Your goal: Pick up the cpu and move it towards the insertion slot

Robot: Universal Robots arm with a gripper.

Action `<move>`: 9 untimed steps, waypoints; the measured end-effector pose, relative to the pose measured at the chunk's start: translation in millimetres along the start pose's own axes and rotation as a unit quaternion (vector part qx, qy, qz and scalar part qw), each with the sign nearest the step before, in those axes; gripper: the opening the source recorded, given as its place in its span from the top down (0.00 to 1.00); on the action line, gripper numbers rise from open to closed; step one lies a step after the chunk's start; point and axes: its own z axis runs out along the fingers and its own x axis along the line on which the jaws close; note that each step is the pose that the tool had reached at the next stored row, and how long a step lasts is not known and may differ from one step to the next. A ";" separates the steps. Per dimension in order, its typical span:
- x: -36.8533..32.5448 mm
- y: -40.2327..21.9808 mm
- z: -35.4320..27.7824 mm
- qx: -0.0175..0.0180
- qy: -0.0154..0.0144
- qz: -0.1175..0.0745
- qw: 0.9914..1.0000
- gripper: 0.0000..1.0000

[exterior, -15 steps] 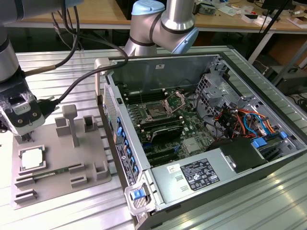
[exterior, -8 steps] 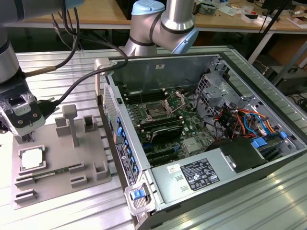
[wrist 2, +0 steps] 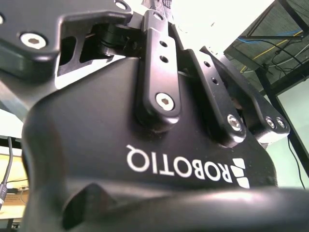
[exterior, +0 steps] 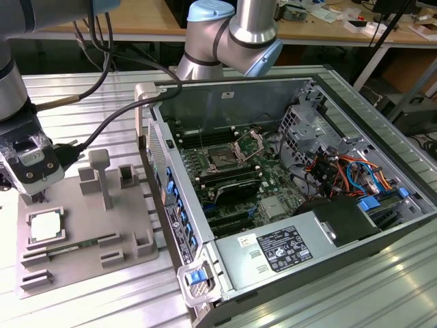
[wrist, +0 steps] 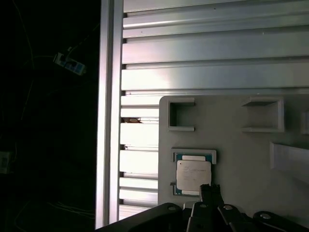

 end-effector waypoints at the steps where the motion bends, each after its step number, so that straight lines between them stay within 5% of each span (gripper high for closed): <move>1: 0.0 0.0 0.1 0.000 0.000 0.000 1.000 0.89; 9: 0.1 -0.2 1.7 0.000 0.000 0.000 1.000 0.89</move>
